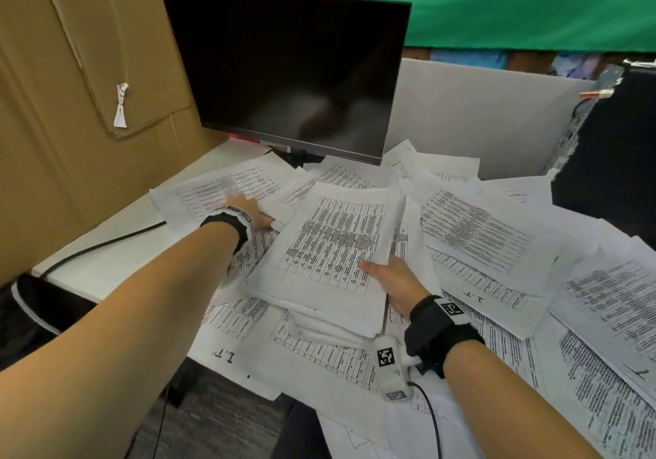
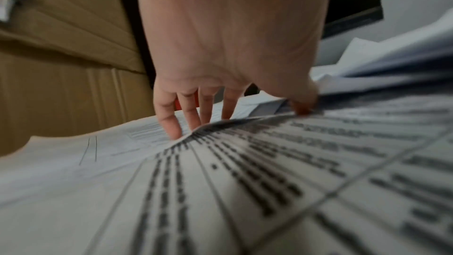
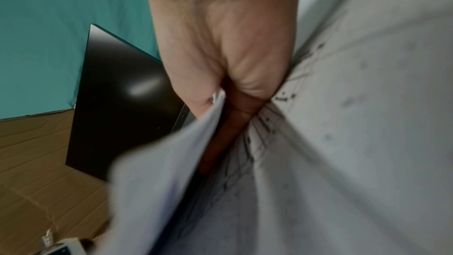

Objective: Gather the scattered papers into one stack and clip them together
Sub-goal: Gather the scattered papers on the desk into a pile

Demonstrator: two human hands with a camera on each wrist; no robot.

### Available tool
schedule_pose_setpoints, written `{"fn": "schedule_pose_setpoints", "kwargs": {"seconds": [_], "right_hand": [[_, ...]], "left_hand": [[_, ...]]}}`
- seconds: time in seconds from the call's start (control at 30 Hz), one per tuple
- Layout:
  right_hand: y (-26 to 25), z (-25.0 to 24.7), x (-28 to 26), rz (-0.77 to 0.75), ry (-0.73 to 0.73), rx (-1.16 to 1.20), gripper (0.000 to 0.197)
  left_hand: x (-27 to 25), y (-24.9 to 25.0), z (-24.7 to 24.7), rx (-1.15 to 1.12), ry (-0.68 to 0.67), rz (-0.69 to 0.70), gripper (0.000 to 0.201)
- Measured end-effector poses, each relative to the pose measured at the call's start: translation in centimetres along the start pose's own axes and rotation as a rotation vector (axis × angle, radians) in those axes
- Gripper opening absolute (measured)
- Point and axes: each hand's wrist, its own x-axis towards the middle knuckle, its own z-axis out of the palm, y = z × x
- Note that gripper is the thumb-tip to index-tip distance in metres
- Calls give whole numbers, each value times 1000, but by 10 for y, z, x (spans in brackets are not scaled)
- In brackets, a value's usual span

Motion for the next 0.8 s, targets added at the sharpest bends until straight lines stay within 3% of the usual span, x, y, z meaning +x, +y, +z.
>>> {"fn": "schedule_pose_setpoints", "kwargs": {"seconds": [0.1,0.17,0.37,0.7,0.8], "right_hand": [[0,-1,0,3,-6,-4,39],[1,-2,-1,10,-3,-2,42],[-1,-2,-3,8,-16,8,39],[-4,-1,-8,8,-11,3,34],[-4,-1,-6,17,5,3,37]], "left_hand": [[1,-16,6,-39,-21,-9,108],[7,-25,11,-33,-29,-36,114],[-1,-23,4,-53,-102,38,91],[-33,-22,-28,65,-92,-12,34],[-44,-18,-36,75,-164,38,27]]}}
